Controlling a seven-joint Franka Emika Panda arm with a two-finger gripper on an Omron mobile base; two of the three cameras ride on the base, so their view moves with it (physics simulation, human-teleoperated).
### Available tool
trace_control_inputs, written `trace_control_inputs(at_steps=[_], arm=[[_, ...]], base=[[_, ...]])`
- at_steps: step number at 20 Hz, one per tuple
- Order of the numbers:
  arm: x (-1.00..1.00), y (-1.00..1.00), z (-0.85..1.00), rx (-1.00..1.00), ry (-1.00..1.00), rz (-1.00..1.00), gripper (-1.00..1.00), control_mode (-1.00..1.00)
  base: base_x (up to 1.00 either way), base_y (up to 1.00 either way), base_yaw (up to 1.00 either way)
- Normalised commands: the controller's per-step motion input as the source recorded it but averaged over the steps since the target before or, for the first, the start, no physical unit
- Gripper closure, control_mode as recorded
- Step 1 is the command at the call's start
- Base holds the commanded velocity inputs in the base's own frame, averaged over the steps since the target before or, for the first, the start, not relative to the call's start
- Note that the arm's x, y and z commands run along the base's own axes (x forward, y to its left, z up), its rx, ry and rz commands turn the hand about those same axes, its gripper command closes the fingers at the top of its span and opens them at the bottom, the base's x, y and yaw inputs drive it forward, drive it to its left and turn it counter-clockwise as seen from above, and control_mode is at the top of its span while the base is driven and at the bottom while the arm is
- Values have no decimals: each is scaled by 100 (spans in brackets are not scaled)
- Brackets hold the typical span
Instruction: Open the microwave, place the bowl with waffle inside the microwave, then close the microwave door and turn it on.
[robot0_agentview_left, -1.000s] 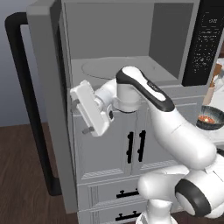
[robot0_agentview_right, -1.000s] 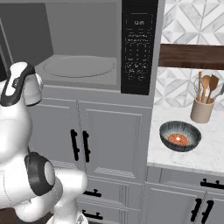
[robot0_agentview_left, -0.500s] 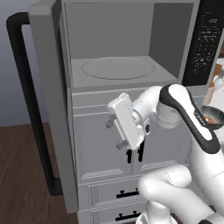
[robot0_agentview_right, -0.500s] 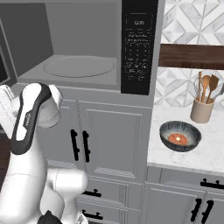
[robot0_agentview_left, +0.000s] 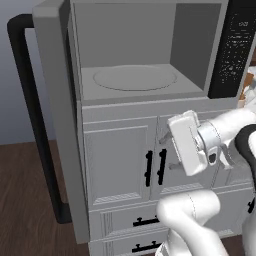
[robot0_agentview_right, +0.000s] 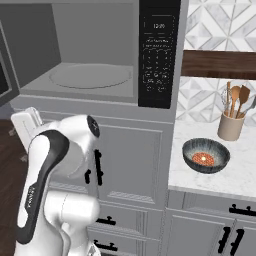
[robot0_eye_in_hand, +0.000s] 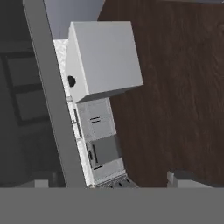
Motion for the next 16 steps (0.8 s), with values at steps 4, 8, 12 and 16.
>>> trace_control_inputs(at_steps=[4, 8, 12, 16], arm=[[0, -84, -18, 0, -6, -63, -100, -100], [0, -93, -12, 0, 0, -56, -100, -100], [0, -100, -36, -4, 8, -52, -100, -100], [0, -89, -28, -19, 3, -33, -100, -100]], base=[[0, 0, 0], [0, 0, 0], [0, 0, 0], [0, 0, 0]])
